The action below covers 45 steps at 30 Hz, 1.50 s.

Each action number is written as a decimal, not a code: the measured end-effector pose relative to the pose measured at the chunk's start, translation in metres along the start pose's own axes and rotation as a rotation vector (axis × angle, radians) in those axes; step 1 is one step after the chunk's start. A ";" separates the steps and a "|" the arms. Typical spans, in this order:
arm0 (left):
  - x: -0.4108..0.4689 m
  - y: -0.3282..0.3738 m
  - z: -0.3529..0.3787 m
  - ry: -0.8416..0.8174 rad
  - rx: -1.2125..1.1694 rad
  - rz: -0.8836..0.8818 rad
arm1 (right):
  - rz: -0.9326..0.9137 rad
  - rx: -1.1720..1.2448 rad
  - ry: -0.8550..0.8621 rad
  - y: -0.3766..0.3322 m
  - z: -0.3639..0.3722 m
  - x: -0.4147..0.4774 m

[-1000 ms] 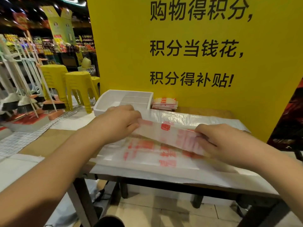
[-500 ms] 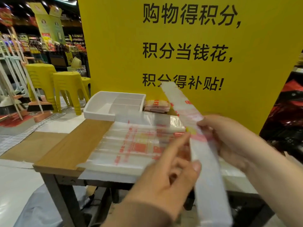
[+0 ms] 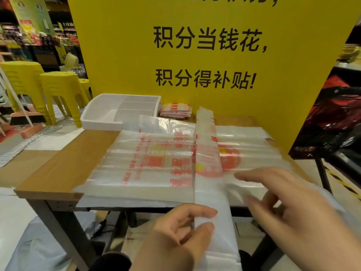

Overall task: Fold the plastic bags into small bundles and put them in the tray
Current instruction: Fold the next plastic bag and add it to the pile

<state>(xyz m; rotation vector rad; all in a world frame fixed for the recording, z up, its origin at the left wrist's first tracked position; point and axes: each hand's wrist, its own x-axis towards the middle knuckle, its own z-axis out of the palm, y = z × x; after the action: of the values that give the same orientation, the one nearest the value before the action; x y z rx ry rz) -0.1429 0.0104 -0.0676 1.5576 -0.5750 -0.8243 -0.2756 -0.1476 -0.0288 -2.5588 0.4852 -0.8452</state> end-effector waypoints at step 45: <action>-0.018 -0.026 0.016 0.330 -0.031 0.299 | 0.685 0.994 0.278 -0.040 0.082 -0.040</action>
<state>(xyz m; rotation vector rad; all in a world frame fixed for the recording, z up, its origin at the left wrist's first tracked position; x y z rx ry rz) -0.1689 0.0183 -0.0905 1.4935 -0.5322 -0.3386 -0.2470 -0.0745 -0.0893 -1.2583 0.7239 -0.8636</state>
